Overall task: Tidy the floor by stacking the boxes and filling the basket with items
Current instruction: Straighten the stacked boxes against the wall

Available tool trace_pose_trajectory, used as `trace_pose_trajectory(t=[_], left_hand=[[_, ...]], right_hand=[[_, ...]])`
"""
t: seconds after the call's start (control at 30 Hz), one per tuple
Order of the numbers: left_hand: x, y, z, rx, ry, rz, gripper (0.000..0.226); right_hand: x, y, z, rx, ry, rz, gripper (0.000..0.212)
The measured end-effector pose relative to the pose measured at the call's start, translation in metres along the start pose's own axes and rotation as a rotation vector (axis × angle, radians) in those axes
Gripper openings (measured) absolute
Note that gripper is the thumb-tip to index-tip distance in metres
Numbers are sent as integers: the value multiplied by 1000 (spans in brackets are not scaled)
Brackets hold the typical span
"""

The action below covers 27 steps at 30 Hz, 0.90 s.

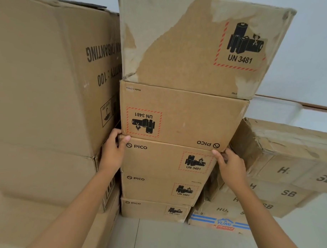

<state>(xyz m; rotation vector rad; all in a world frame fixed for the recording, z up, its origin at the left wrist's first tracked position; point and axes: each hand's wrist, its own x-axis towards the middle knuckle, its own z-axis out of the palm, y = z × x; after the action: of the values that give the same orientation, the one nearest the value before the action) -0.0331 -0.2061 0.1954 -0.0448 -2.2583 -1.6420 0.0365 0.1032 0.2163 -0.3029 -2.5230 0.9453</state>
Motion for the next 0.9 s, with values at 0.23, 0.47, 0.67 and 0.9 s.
trace_pose_trajectory(t=[0.23, 0.47, 0.67, 0.9], left_hand=[[-6, 19, 6, -162, -167, 24, 86], [9, 31, 26, 59, -120, -172, 98], [11, 28, 21, 64, -125, -166, 91], [13, 46, 18, 66, -137, -217, 104]], right_hand=[[6, -13, 4, 265, -41, 138, 25], [4, -14, 7, 153, -24, 123, 28], [0, -25, -1, 170, -119, 183, 30], [16, -31, -23, 113, -124, 195, 48]])
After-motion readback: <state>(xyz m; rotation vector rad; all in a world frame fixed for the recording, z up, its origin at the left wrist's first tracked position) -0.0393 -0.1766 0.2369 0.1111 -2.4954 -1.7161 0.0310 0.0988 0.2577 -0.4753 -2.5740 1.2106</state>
